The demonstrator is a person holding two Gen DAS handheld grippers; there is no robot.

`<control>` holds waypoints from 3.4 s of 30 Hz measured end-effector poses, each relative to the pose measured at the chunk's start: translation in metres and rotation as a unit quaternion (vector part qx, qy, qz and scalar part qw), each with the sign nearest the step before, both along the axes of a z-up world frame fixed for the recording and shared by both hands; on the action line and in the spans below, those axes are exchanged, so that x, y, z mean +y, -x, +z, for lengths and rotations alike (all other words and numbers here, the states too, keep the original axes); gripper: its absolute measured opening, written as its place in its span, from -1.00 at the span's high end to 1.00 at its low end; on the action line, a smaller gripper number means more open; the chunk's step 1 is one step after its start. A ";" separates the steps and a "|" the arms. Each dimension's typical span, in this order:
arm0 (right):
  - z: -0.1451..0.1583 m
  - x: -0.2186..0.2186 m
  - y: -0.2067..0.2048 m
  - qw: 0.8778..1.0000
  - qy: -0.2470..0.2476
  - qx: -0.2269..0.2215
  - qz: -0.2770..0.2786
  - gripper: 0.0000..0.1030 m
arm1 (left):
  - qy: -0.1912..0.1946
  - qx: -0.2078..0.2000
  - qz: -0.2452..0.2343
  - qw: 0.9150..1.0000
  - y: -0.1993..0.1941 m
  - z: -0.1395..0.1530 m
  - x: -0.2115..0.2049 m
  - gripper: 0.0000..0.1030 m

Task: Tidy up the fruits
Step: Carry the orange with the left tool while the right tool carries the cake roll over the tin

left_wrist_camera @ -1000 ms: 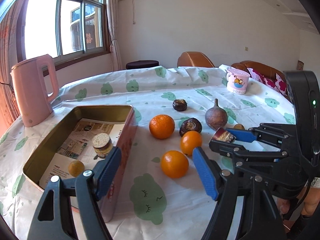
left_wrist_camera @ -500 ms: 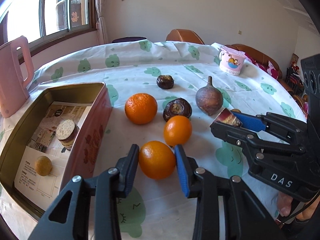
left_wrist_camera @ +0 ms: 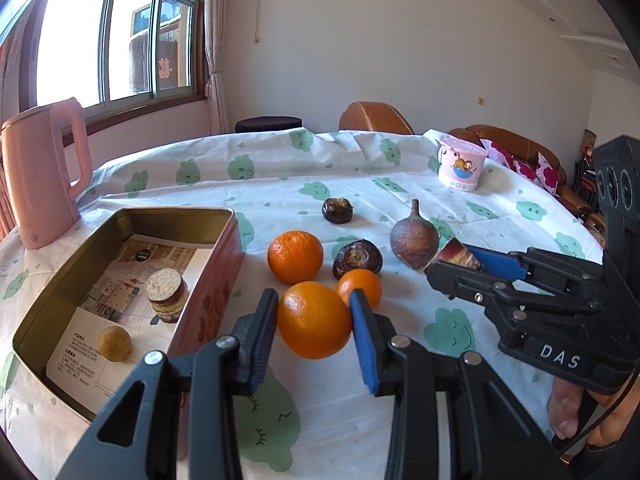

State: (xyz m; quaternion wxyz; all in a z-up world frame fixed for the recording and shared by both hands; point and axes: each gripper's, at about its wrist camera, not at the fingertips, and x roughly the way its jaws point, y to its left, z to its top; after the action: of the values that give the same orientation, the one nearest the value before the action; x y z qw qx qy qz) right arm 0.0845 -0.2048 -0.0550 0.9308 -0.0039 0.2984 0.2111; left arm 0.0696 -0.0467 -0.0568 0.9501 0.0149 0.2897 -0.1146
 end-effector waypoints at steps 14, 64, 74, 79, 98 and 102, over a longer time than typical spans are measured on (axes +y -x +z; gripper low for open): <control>0.007 -0.004 0.013 0.999 -0.017 -0.041 0.002 0.29 | 0.003 -0.041 0.013 0.999 0.011 0.006 0.003 0.26; 0.018 -0.011 0.041 0.992 -0.039 -0.122 0.010 0.29 | -0.003 -0.122 0.031 0.992 0.036 0.017 0.002 0.26; 0.021 -0.011 0.048 0.989 -0.042 -0.139 0.013 0.29 | -0.010 -0.144 0.034 0.989 0.043 0.019 0.001 0.26; 0.022 -0.012 0.053 0.987 -0.046 -0.153 0.016 0.29 | -0.019 -0.153 0.036 0.987 0.046 0.019 -0.001 0.26; 0.036 0.004 0.056 0.985 -0.017 -0.171 0.019 0.29 | -0.002 -0.162 0.067 0.985 0.051 0.029 0.028 0.26; 0.043 0.014 0.055 0.984 -0.015 -0.173 0.031 0.29 | 0.000 -0.160 0.074 0.984 0.052 0.029 0.035 0.26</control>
State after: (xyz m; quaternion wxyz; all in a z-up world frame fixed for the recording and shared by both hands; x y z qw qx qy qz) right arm 0.0295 -0.1913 -0.0116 0.9614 -0.0355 0.1293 0.2401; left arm 0.0180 -0.0112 -0.0275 0.9901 0.0117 0.1341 -0.0405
